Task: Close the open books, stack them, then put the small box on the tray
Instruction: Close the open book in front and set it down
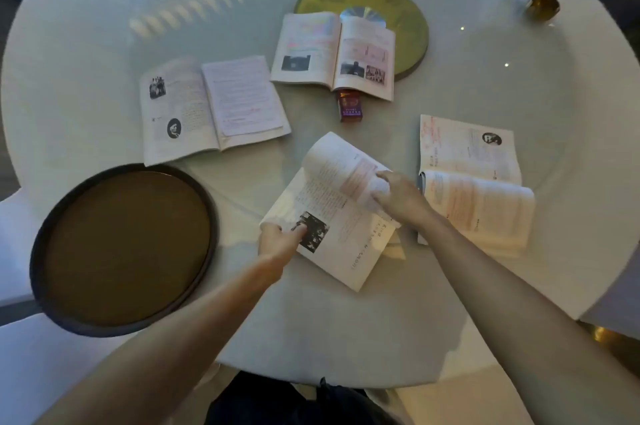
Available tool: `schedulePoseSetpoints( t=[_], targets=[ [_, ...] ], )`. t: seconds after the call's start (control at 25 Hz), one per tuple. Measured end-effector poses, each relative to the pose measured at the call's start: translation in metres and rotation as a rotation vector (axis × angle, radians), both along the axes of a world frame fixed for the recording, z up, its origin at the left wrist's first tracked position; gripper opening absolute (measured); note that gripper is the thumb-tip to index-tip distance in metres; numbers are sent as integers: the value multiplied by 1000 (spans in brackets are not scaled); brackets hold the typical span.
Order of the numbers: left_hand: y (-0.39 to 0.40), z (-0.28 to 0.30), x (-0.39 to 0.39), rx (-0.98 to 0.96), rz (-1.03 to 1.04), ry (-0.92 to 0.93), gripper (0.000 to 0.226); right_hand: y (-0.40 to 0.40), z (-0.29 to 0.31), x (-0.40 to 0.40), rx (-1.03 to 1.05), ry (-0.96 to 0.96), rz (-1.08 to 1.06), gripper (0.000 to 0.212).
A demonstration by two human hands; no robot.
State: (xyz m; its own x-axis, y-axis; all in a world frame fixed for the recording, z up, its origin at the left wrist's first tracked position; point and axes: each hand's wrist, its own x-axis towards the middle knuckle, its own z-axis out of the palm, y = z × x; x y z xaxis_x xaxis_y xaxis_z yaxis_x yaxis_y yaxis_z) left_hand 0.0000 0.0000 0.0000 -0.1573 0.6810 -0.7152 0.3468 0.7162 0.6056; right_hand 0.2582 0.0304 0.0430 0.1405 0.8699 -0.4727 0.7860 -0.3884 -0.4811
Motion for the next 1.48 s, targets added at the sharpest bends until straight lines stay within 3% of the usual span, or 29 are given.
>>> schedulePoseSetpoints(
  t=[0.12,0.24,0.32,0.44,0.68,0.84,1.16,1.48],
  targets=[
    [-7,-8,4,-132,266,-72,67,6,-8,17,-64,-2,-124,64],
    [-15,-17,5,-228,405,-187,40,11,-16,29,-131,35,-189,54],
    [-17,-20,7,-227,414,-179,24,15,-23,35,-129,58,-236,47],
    [-21,-24,11,-256,461,-253,10,19,-35,43,-150,3,-253,55],
    [-23,-23,19,-218,510,-401,18,19,-40,43,-273,151,-311,75],
    [-13,-6,20,-108,468,-633,17,20,-36,38,-319,323,-217,52],
    [29,34,20,44,427,-589,24,18,15,13,-67,606,-149,9],
    [64,57,46,49,338,-551,29,-16,24,-50,159,396,90,19]
  ],
)
